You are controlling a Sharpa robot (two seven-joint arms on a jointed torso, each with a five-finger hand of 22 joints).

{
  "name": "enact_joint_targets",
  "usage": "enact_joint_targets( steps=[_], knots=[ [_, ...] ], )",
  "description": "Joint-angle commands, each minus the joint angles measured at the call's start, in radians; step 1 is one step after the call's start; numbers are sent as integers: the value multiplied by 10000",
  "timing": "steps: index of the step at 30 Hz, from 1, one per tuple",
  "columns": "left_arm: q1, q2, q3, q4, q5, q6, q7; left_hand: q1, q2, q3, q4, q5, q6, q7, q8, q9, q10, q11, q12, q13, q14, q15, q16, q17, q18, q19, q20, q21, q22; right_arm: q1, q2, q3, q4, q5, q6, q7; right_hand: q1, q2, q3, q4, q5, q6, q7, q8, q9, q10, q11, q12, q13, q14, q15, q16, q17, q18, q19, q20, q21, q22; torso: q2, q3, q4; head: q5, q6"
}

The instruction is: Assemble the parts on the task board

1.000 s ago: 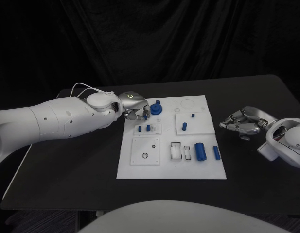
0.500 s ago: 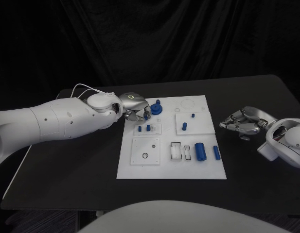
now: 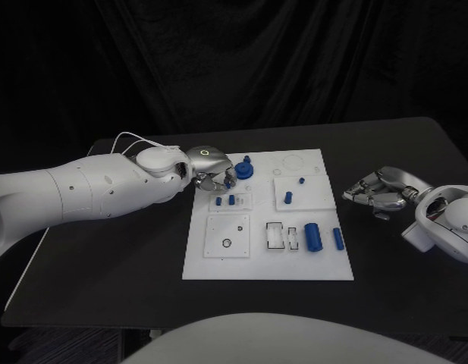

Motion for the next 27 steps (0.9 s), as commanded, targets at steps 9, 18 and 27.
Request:
enact_joint_targets(
  steps=[9,18,27],
  knots=[
    [-91,62,-6,-65,3,522,-287,-336,-242,-61,214,-610,-796,-207,-427,-248,-656,70,-620,-211,-296,105,-353,-430,27,-327,22,-604,1477,-28,2,6,13,-15,121,-170,150,18,79,-18,24,34,-15,-47,-8,-85,16,-85,-495,-94,-15,-82,880,209,-69,-7,-80,865,4,5,-11,9,2],
    [-117,31,-6,-142,3,284,-607,-563,-504,-345,335,-895,-2257,-787,-819,-733,-1975,384,-1295,-456,-584,330,-613,-880,157,-635,141,-1370,1293,-28,-24,6,32,-15,101,-164,176,7,101,-36,28,33,-14,-47,-7,-110,16,-106,-527,-112,-16,-116,851,219,-91,-7,-140,849,-8,7,-4,19,2],
    [-123,-289,-6,-250,3,-1610,-773,-615,-639,-603,367,-947,-2748,-1066,-809,-988,-2328,369,-1402,-573,-546,332,-603,-892,168,-594,154,-1471,1286,-15,-241,9,434,-15,-233,-48,211,-49,125,-68,48,44,-13,-41,-2,-132,17,-130,-557,-124,-16,-144,827,230,-117,-8,-221,829,-3,0,-4,50,2]
  ],
)
